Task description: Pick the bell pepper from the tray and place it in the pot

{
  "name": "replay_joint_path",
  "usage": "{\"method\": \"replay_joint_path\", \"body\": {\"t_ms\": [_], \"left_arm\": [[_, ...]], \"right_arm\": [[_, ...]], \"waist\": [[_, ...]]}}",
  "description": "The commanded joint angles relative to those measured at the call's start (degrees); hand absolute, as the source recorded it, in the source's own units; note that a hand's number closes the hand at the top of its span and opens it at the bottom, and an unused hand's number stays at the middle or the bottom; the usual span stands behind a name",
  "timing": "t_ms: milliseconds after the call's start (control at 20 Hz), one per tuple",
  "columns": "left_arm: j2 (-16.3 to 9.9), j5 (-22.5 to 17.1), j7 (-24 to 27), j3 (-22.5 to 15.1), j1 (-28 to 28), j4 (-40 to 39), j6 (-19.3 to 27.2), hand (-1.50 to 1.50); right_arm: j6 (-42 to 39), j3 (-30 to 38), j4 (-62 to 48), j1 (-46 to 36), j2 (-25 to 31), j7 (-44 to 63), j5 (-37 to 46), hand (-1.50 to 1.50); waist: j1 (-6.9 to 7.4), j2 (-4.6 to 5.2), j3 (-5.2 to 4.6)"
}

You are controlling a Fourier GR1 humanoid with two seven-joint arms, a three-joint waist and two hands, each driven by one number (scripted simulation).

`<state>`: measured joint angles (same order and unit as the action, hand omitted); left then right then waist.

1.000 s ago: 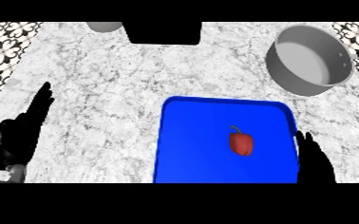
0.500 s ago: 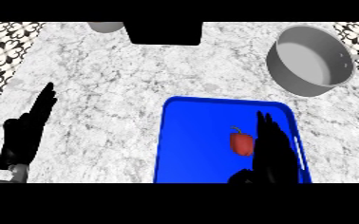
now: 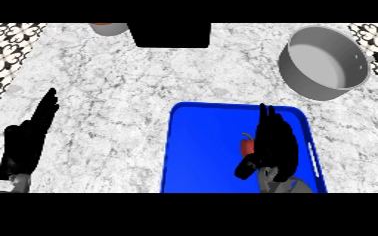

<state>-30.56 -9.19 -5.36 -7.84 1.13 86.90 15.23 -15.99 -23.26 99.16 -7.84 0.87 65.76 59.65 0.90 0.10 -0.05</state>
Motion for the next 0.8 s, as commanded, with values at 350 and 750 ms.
{"method": "replay_joint_path", "body": {"t_ms": [350,750], "left_arm": [[2.29,2.05,-0.03,0.85,-1.84,-2.42,0.13,0.00],[1.16,2.35,0.26,3.16,1.11,-0.36,-2.19,0.00]], "right_arm": [[-4.17,2.03,-10.29,-8.71,-0.83,12.79,-5.27,-1.50],[2.04,1.34,-17.86,-6.92,-0.83,9.34,-2.55,-1.50]], "waist": [[-0.57,-0.03,0.02],[-0.52,-0.11,0.05]]}}
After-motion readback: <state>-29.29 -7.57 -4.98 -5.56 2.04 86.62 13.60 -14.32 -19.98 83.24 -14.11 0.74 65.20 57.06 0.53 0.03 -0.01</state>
